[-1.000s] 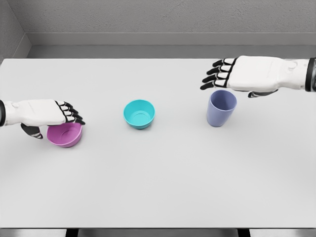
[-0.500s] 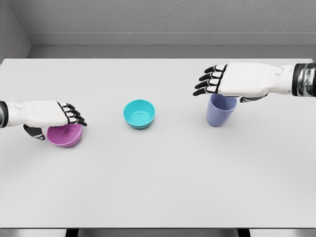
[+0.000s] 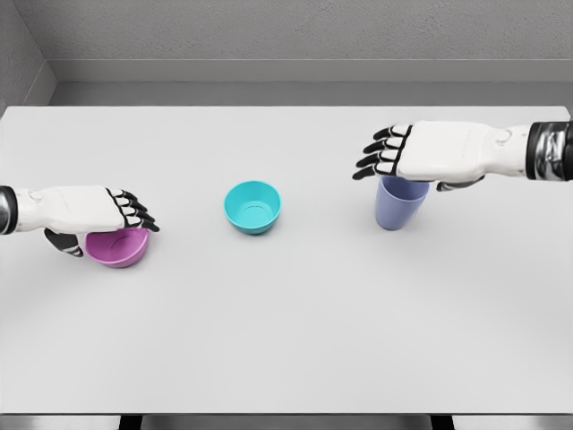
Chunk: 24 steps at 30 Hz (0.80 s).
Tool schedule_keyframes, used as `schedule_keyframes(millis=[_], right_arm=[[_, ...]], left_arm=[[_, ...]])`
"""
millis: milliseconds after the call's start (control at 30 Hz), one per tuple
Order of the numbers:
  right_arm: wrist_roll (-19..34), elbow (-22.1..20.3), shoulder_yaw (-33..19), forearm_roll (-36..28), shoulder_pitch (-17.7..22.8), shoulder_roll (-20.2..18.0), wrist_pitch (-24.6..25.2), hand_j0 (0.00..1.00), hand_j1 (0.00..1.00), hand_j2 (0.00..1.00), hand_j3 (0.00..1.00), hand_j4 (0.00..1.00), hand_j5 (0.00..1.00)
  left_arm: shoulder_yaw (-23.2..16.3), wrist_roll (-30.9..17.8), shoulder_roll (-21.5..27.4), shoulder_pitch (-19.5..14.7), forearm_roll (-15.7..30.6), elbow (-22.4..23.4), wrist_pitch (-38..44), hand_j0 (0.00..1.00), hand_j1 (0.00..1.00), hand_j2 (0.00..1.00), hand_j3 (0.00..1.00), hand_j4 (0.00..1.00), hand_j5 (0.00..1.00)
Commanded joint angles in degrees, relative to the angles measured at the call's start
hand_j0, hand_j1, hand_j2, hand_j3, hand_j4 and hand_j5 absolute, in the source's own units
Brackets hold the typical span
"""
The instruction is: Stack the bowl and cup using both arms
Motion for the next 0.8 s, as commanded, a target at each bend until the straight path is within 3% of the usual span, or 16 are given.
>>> schedule_keyframes(millis=[0,767], right_arm=[[-0.03,0.28,-0.03,-0.19,0.09,-0.06,0.15,1.0,1.0,1.0,1.0,1.0,1.0],[-0.03,4.41,0.05,-0.19,1.32,1.17,0.15,1.0,1.0,1.0,1.0,1.0,1.0]], left_arm=[[0.02,0.02,-0.19,0.0,0.18,0.0,0.13,1.0,1.0,1.0,1.0,1.0,1.0],[-0.07,0.02,-0.72,0.26,0.01,0.0,0.13,1.0,1.0,1.0,1.0,1.0,1.0]])
